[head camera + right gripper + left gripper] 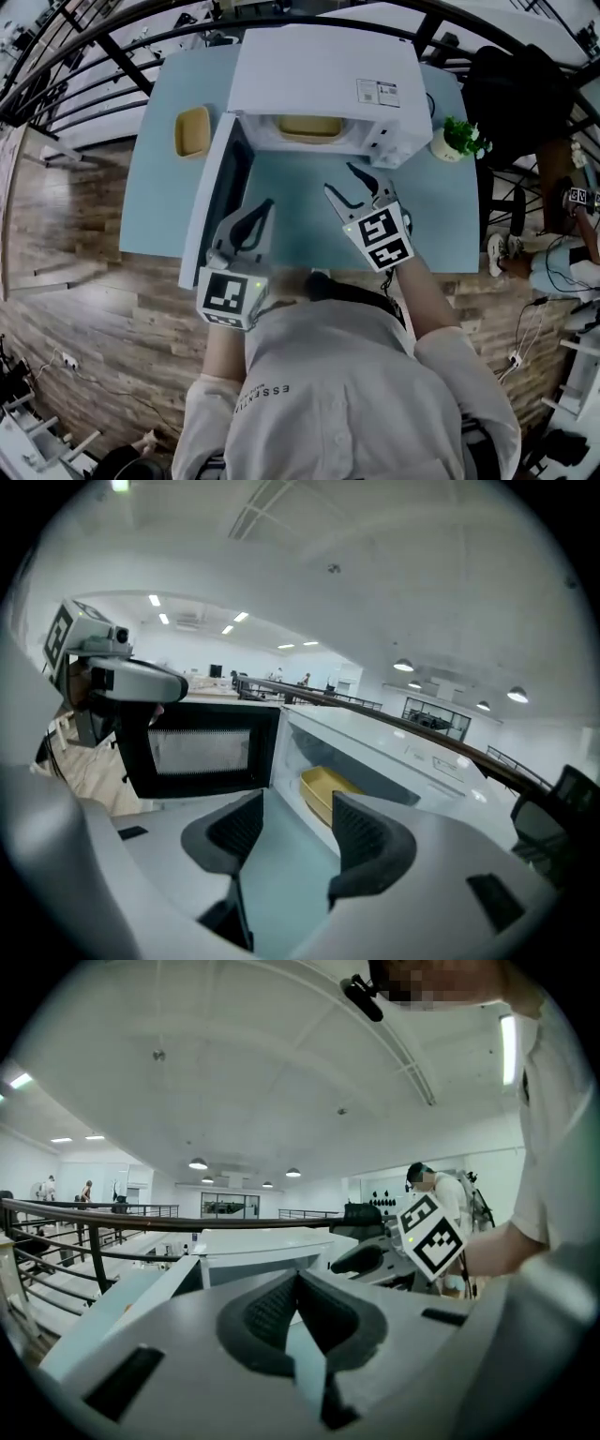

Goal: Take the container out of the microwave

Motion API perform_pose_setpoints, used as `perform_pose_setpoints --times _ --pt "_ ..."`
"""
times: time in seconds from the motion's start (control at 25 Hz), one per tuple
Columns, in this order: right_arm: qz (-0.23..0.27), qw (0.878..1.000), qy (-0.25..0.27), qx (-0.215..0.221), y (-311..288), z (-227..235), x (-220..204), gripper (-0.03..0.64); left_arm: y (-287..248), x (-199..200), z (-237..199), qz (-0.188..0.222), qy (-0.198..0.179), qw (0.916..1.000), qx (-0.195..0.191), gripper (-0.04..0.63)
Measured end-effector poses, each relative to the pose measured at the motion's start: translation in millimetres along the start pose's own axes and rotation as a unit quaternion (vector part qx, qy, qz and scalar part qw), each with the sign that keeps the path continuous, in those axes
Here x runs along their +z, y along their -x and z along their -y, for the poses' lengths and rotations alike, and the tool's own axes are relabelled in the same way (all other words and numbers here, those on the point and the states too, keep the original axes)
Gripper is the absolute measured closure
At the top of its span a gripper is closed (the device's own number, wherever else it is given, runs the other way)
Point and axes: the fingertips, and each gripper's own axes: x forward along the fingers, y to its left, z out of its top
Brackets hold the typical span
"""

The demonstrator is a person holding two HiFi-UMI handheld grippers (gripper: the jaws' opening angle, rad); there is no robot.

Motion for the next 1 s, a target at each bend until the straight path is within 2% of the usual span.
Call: perform_pose_setpoints --times 0.08,0.24,0.4,0.56,0.8,1.0 --pt "-0.025 0.999 0.04 0.016 -17 5 -5 0.393 -8 -2 -3 -0.006 0.017 0.9998 0.01 0.594" --pt "-0.059 0.993 0.096 0.036 -52 13 -13 0.393 -21 -10 -11 -0.007 0.012 0.9997 0.022 0.594" --pt "-0.097 0.982 0.154 0.042 -88 21 -28 0.393 -26 -19 -12 -0.017 0.026 0.9991 0.03 0.594" --pt "-0.134 0.964 0.227 0.04 -117 27 -39 0.393 -27 -28 -18 -0.025 0.034 0.9984 0.038 0.594" --pt "-0.176 0.941 0.285 0.043 -146 31 -55 0.393 -26 -34 -30 -0.032 0.026 0.9978 0.051 0.594" --pt "-0.212 0.906 0.364 0.046 -172 36 -66 0.393 -29 -40 -32 -0.041 0.03 0.9973 0.054 0.594"
